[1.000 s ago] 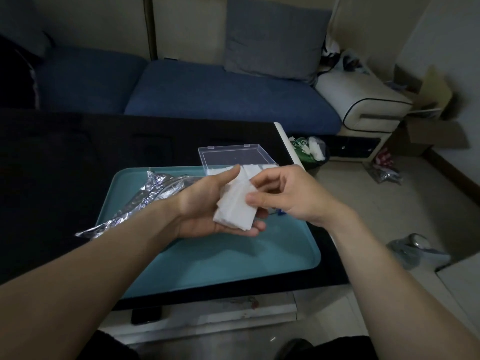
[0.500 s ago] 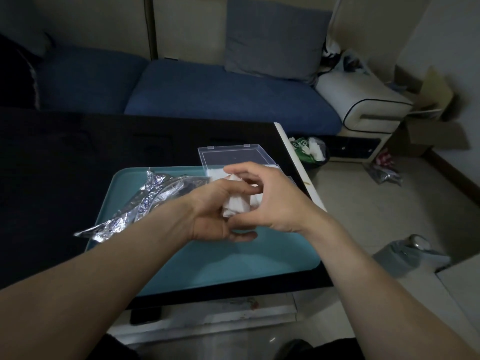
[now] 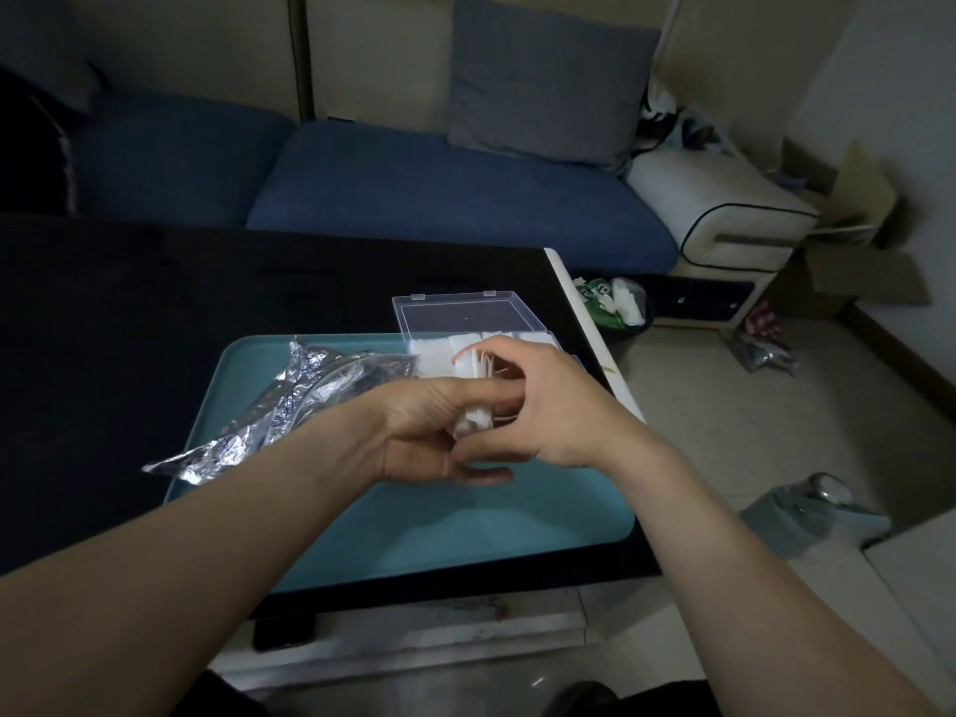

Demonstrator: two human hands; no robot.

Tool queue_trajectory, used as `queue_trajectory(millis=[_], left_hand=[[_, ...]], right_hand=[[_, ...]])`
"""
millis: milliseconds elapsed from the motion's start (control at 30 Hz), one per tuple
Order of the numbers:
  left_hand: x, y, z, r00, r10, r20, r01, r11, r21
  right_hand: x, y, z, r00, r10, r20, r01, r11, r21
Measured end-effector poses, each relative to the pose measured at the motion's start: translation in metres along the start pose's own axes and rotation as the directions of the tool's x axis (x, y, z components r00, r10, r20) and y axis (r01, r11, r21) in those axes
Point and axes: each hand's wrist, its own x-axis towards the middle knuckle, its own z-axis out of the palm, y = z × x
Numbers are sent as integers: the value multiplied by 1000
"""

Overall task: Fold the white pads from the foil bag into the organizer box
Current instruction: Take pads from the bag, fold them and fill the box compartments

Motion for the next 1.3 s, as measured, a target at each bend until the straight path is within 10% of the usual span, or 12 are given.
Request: queue_trajectory(millis=[1300], left_hand=[[6,1,2,957,262,-126,-274,958,-88]], right_hand=[[2,5,4,997,-2,-82,-18,970,-241]])
